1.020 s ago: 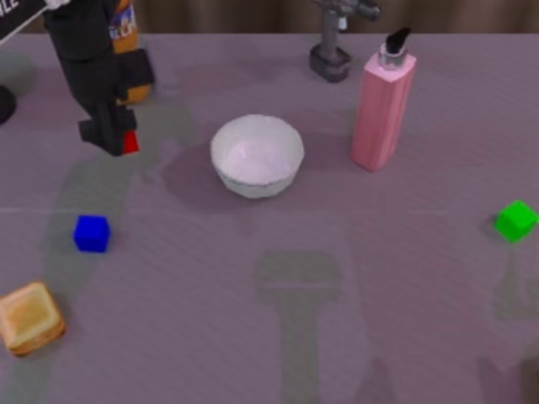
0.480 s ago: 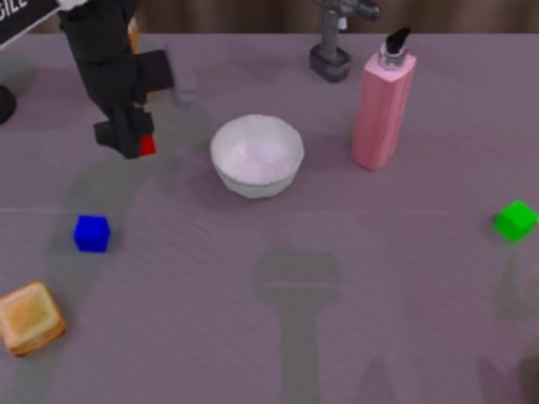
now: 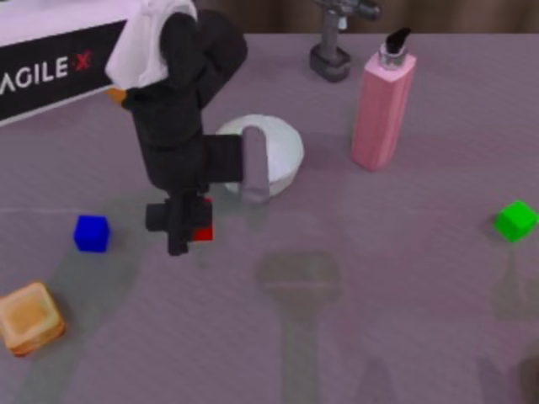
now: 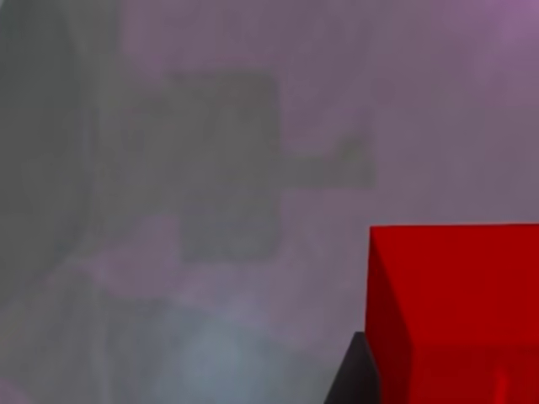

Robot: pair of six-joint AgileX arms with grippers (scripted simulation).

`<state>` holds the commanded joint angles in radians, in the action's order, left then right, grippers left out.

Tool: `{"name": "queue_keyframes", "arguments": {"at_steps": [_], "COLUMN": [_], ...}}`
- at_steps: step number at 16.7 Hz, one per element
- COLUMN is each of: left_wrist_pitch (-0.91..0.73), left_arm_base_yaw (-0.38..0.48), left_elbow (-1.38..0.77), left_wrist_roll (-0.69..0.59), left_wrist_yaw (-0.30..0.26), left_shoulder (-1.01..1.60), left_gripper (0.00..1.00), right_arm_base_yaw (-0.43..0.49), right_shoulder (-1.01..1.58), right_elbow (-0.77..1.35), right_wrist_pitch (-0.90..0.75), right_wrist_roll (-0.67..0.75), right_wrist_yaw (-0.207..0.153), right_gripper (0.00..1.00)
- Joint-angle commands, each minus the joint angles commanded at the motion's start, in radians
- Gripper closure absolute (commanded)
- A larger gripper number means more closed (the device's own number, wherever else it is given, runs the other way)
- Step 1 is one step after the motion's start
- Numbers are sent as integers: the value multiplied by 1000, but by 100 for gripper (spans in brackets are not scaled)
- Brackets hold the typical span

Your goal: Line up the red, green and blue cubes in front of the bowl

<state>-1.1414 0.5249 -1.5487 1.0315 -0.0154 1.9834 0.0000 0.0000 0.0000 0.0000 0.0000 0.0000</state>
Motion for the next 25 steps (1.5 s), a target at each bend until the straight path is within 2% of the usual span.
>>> {"name": "queue_keyframes", "arguments": {"at_steps": [3,8,14,19,25], "left_wrist_pitch": [20,34,247,269,269], "left_arm_base_yaw": [41,35,51,52,52], "left_elbow": [52,61,188,205,205], "left_wrist_roll": [-4,-6,-13,-15,-15], "left_wrist_yaw": [1,1,1,1,1], "left_shoulder": [-47,-37,38,49,49], "left_gripper": [100,100,100,100,55], "right_arm_base_yaw": [0,0,0,0,0], "right_shoulder": [0,0,0,0,0], "right_elbow": [0,0,0,0,0], "right_wrist_pitch": [0,0,0,0,0], "right_wrist_roll": [0,0,0,0,0], "right_wrist_yaw": [0,0,0,0,0], "right_gripper": [0,0,0,0,0]}}
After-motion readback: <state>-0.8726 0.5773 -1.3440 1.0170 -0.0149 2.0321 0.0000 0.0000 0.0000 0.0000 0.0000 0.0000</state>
